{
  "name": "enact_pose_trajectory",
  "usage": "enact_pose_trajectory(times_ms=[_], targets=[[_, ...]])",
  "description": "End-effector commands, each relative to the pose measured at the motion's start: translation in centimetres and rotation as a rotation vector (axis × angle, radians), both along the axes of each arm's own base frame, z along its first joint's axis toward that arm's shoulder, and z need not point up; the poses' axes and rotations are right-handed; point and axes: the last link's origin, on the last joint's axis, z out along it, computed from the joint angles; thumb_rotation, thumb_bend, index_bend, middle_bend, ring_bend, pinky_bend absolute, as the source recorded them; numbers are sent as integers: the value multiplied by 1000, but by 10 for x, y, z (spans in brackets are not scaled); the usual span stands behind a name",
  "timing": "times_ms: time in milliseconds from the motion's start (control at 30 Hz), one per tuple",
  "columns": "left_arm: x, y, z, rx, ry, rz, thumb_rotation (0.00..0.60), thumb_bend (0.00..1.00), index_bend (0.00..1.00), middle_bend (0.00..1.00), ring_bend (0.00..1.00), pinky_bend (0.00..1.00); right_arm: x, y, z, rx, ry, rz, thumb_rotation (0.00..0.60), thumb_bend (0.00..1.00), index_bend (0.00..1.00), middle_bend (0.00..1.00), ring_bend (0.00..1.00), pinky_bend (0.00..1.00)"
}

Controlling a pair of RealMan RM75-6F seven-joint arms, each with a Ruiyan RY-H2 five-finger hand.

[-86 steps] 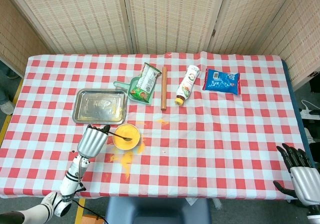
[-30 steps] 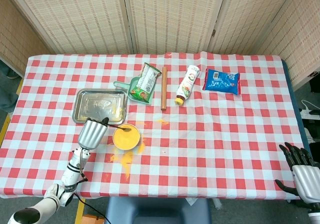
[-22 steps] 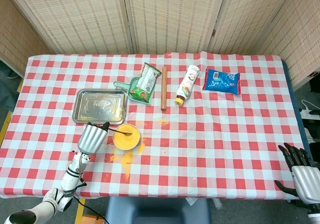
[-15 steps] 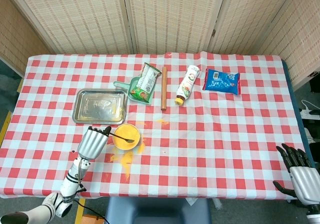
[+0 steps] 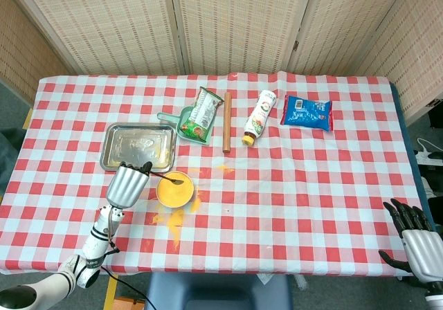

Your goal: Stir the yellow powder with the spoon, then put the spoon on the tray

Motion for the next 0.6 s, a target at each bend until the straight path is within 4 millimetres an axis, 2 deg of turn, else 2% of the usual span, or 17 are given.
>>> enact_pose_trajectory(times_ms=[33, 600], targets=[[-1, 5, -5, -9, 11, 11, 600, 648, 985, 1000, 1000, 1000, 0, -1, 0, 1, 2, -2, 600, 123, 0, 0, 0, 0], [-11, 20, -9, -2, 50, 54, 600, 645, 985, 1000, 1000, 1000, -1, -2, -1, 7, -1, -7, 600, 123, 0, 0, 0, 0]])
